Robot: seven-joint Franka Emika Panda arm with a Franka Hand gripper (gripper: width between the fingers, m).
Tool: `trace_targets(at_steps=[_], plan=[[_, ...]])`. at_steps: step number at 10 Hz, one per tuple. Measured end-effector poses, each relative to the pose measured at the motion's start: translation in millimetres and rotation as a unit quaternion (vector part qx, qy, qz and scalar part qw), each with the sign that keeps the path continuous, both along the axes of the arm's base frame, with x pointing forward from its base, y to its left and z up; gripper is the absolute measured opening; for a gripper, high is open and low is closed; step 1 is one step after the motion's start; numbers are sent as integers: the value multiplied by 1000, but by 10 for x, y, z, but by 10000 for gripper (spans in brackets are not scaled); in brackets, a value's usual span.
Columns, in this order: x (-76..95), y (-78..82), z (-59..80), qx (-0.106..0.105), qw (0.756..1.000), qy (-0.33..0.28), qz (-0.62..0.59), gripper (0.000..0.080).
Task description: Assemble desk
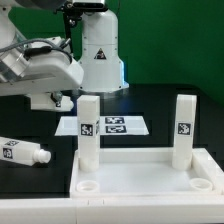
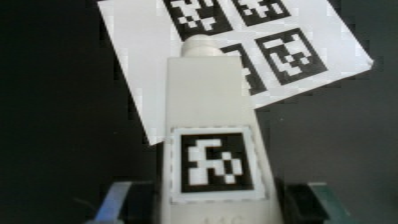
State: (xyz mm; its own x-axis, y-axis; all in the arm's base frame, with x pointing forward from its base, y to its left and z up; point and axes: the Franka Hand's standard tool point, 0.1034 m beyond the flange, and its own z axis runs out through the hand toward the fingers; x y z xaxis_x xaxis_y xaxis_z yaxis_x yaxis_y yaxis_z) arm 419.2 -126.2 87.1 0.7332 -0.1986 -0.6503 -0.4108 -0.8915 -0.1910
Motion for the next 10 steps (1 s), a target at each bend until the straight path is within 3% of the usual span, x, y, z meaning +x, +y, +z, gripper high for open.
trace_targets(at_steps=[1, 2, 4, 5, 6, 8, 10], plan=[[111, -67, -29, -30, 998, -55, -5, 285], [172, -97, 65, -32, 996, -81, 0, 285], [711, -250, 474, -46, 985, -163, 25, 285], [925, -234, 581, -63, 977, -200, 33, 285], [1004, -166, 622, -79, 967, -238, 39, 285], [921, -223, 563, -103, 955, -275, 28, 285], [1032, -255, 602, -139, 934, -328, 24, 285]])
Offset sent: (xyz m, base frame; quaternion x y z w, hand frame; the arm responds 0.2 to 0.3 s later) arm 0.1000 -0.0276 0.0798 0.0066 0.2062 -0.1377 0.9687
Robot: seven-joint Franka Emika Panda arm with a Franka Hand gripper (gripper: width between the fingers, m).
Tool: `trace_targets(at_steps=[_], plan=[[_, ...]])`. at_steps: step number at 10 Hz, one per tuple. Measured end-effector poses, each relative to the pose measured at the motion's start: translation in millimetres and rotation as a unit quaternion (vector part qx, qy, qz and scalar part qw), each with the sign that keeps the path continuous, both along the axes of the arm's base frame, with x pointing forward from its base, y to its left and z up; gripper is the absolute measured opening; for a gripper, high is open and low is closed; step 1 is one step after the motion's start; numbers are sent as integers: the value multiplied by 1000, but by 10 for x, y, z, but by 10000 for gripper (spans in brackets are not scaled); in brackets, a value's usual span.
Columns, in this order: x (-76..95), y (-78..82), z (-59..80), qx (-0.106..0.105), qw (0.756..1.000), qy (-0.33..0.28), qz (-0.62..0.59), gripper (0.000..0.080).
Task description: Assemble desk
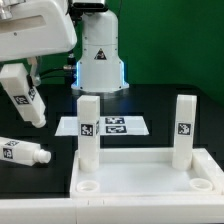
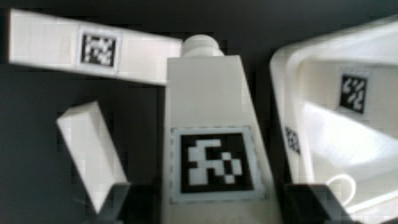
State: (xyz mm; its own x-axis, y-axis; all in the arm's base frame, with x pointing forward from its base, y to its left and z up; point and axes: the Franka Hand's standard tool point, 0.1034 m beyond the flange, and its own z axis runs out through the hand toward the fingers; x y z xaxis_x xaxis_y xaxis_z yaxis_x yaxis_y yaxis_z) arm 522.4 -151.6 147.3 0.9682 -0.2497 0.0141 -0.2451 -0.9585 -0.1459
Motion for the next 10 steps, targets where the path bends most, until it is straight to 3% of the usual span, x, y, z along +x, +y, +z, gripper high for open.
trace_targets(at_steps=[2, 4, 5, 6, 8, 10], plan=[[545, 307, 330, -40, 995, -87, 31, 285], [794, 632, 533, -47, 990, -131, 2, 285], [875, 888, 626, -51, 984, -168, -37, 285], [800, 1201, 579, -52, 976, -200, -71, 285], [773, 1176, 541, -77, 967, -234, -62, 285], [785, 1224, 523, -78, 969, -229, -49, 285]])
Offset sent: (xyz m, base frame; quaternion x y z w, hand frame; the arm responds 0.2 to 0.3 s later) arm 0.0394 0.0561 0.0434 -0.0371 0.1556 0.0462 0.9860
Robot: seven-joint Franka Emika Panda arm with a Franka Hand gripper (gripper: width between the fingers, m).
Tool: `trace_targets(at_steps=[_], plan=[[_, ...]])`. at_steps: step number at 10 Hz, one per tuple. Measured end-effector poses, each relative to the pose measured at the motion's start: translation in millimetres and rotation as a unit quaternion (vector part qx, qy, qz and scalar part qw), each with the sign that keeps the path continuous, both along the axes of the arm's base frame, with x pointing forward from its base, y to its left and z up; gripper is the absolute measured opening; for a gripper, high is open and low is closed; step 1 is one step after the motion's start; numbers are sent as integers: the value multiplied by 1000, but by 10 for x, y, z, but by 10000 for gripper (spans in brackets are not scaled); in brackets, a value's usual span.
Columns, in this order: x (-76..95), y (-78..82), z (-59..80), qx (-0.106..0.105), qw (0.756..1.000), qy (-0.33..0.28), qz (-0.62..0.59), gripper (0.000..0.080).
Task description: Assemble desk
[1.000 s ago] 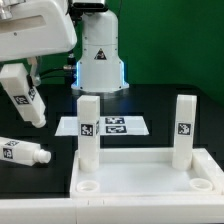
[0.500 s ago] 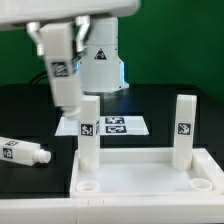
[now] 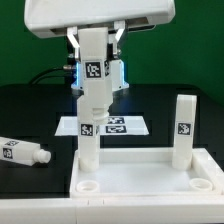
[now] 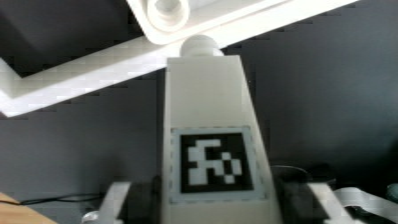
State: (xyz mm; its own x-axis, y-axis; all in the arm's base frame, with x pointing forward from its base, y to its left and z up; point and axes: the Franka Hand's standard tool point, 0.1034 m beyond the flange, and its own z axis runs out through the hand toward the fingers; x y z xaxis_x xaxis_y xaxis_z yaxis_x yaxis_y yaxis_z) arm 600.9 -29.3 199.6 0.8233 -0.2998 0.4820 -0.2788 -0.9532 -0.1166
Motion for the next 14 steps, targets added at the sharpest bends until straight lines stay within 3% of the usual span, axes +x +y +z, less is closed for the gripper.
trace_targets(at_steps=[1, 4, 6, 9, 11, 12, 14], plan=[[76, 178, -49, -21, 999, -1, 38, 285], [360, 759, -189, -26, 996, 9, 81, 285], [348, 695, -183, -28, 996, 9, 81, 285], [342, 725, -202, -28, 996, 10, 83, 285], [393, 1063, -335, -22, 996, 11, 81, 285], [423, 1054, -409, -21, 997, 10, 73, 285], [420, 1048, -422, -21, 997, 12, 73, 285]])
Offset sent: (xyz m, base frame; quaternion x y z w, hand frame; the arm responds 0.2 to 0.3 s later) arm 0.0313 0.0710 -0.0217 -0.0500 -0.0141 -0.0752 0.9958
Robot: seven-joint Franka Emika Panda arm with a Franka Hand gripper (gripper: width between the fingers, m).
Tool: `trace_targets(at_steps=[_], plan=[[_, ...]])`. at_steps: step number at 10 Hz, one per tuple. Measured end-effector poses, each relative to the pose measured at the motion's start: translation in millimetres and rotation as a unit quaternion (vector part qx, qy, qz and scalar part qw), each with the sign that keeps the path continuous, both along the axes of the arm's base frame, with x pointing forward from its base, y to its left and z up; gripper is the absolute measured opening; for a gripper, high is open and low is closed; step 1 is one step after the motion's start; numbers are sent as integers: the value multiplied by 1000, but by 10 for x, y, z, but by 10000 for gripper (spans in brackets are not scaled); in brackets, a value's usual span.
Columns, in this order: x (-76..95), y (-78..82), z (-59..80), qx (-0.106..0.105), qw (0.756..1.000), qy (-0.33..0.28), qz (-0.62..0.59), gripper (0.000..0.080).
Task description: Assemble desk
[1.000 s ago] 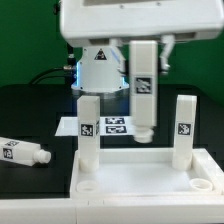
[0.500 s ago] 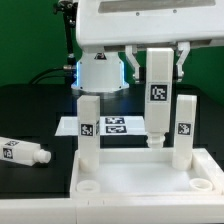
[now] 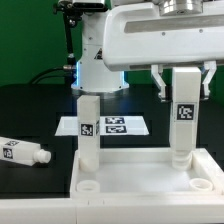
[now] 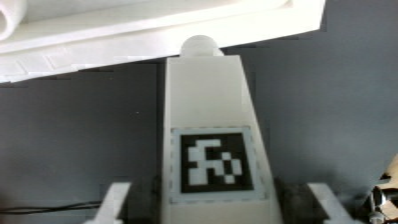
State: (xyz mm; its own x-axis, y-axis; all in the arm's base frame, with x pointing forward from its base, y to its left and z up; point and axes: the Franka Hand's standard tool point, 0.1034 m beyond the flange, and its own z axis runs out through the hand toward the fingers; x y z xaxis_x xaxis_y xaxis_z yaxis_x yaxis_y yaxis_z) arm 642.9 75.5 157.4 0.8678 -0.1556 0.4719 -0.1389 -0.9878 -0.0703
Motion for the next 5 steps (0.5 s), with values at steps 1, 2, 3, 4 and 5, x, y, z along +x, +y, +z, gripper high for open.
trace_targets(at_steps=[1, 2, 3, 4, 5], plan=[[-2, 0, -4, 0, 1000, 0, 0, 285], [-27, 55, -37, 5, 1000, 0, -8, 285], [-105, 243, -138, 9, 1000, 4, -9, 285], [-146, 436, -193, 3, 1000, 11, 7, 285], [-164, 494, -204, -3, 1000, 14, 13, 285]])
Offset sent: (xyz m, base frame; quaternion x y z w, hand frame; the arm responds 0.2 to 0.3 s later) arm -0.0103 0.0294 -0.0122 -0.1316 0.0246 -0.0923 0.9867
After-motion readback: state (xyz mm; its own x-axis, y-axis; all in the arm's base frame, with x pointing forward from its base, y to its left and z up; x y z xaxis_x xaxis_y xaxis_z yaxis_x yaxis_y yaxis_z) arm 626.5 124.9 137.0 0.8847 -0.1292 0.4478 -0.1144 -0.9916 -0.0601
